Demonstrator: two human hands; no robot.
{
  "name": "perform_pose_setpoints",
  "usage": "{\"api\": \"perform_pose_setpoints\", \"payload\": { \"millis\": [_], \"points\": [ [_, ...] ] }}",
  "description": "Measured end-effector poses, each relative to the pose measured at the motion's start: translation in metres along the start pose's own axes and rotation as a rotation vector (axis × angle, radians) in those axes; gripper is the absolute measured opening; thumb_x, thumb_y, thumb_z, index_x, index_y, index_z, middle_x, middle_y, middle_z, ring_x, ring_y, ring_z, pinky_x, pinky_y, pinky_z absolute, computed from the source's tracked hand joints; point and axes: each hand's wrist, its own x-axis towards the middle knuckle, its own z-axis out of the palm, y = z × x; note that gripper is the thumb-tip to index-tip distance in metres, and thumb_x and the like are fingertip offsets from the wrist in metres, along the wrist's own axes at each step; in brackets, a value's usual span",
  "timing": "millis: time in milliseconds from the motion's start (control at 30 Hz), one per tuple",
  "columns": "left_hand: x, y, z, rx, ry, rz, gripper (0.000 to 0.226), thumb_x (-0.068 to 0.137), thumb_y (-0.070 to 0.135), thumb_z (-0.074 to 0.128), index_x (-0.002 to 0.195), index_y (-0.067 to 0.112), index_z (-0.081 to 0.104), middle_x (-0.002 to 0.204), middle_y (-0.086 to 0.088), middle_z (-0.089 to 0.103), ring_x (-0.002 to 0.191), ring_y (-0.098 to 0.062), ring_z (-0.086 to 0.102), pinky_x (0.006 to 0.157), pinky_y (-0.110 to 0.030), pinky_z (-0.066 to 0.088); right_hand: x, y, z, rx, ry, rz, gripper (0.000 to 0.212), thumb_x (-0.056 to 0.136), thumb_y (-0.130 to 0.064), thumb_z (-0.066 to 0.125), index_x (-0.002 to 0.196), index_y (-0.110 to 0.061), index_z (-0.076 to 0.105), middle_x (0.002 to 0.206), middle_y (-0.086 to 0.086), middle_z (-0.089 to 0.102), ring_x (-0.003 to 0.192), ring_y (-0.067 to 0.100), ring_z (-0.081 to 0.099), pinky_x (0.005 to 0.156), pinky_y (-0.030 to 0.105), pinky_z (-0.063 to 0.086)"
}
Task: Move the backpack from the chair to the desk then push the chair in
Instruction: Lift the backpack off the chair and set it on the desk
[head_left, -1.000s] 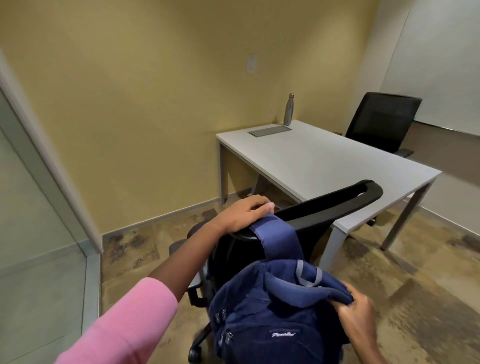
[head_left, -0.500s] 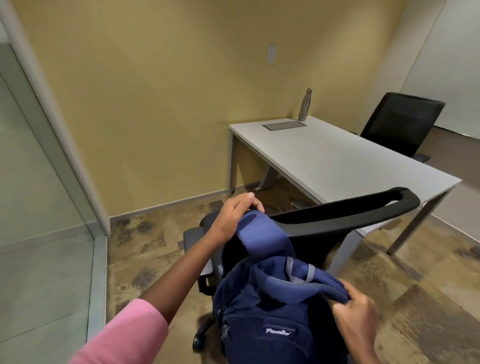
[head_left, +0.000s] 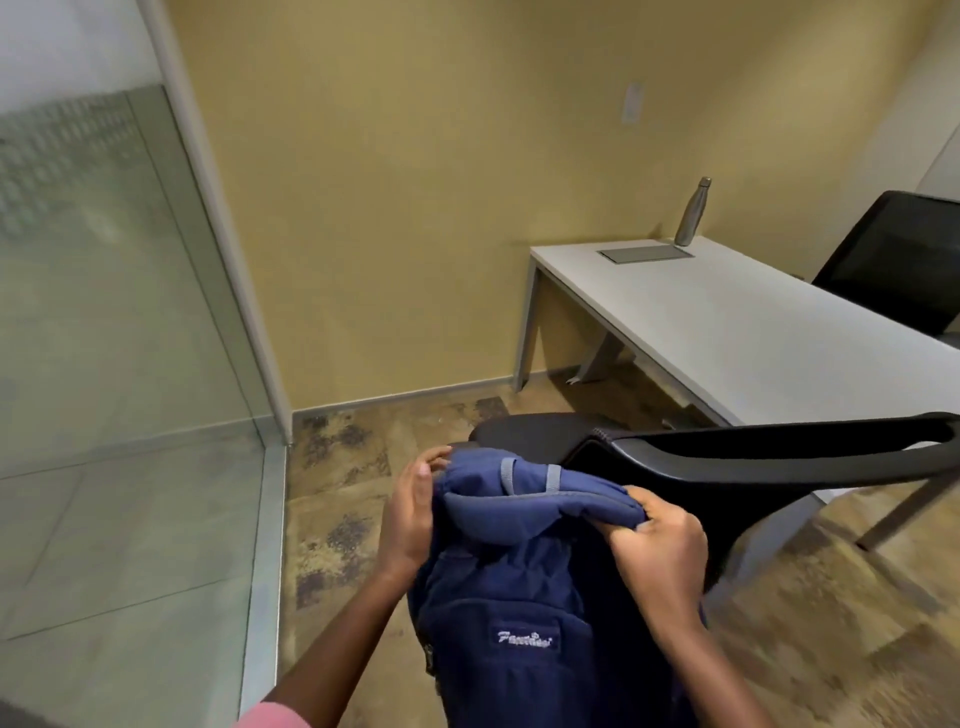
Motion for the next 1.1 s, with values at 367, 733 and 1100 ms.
{"api": "perform_pose_setpoints", "payload": {
  "millis": [367,733,1100],
  "points": [
    [0.029,0.032,-0.124,0.239,0.226,0.256,0.106,0.072,0.082,0.031,0.13,-0.006,0.038,0.117,-0.013,0.055,0.104,-0.026,0.053,0.087,-0.028,0.043,0.048,-0.134,0.042,0.523,-0.068,-0.032,0.02,0.064,-0.017,0.077,0.051,-0.023,0.063,0.052,-0.001,0.058,0.054,0.013,0.049,0.052,0.026,0.039],
    [0.089,0.067,-0.164,0.238,0.447,0.191,0.041,0.072,0.017,0.077,0.105,0.004,0.057,0.098,-0.007,0.063,0.098,-0.032,0.06,0.081,-0.032,0.044,0.099,-0.225,0.056,0.693,-0.025,-0.18,0.03,0.06,-0.025,0.077,0.039,-0.026,0.056,0.037,-0.014,0.043,0.037,-0.002,0.037,0.036,0.014,0.028],
    [0.159,0.12,-0.133,0.394,0.553,0.389,0.041,0.069,0.033,0.077,0.095,0.006,0.061,0.083,-0.02,0.067,0.08,-0.036,0.06,0.069,-0.043,0.047,0.168,-0.173,0.071,0.721,0.038,-0.25,0.027,0.069,-0.038,0.073,0.087,-0.041,0.054,0.079,-0.025,0.062,0.071,-0.017,0.058,0.07,0.016,0.046]
  ]
}}
